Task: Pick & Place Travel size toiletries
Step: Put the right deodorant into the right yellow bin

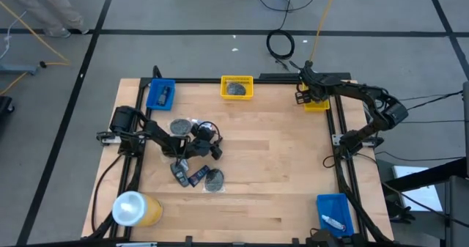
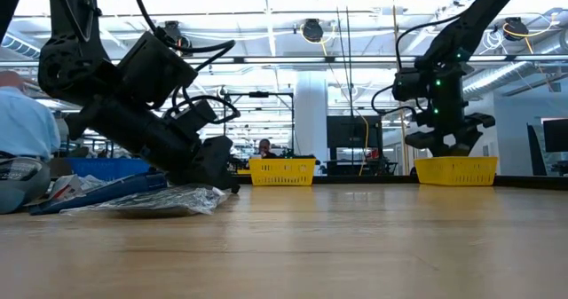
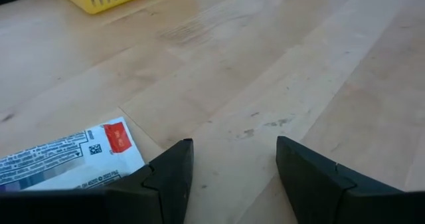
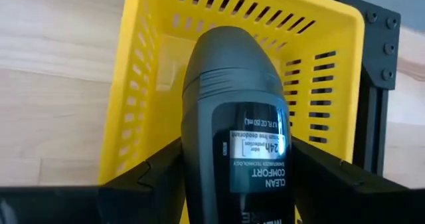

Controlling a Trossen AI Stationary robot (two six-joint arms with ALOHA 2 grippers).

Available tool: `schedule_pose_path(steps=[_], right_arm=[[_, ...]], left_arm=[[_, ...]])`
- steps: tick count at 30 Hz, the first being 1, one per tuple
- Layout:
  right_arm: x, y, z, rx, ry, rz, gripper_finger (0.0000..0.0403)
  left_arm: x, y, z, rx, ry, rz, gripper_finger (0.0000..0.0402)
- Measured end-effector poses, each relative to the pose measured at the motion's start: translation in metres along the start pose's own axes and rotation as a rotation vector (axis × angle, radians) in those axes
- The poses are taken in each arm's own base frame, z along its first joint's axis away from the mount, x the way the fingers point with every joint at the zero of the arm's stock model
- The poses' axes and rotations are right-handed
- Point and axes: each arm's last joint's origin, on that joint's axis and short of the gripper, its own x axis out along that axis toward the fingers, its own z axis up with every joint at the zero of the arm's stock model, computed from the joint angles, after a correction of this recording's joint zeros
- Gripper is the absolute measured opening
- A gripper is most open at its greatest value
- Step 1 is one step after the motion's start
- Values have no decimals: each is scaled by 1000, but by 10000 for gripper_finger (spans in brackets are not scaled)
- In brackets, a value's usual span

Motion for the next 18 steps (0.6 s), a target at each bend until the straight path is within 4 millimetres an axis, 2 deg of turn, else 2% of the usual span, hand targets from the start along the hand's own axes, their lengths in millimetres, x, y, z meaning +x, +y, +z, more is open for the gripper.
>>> schedule_pose_path(steps=[8, 18], right_arm=[[7, 1, -8, -48, -14, 0, 219], [3, 1, -6, -69, -44, -9, 249]], left_arm=[[-1, -1, -1, 2, 0, -6, 212], [-1, -1, -1, -4, 0, -6, 212]])
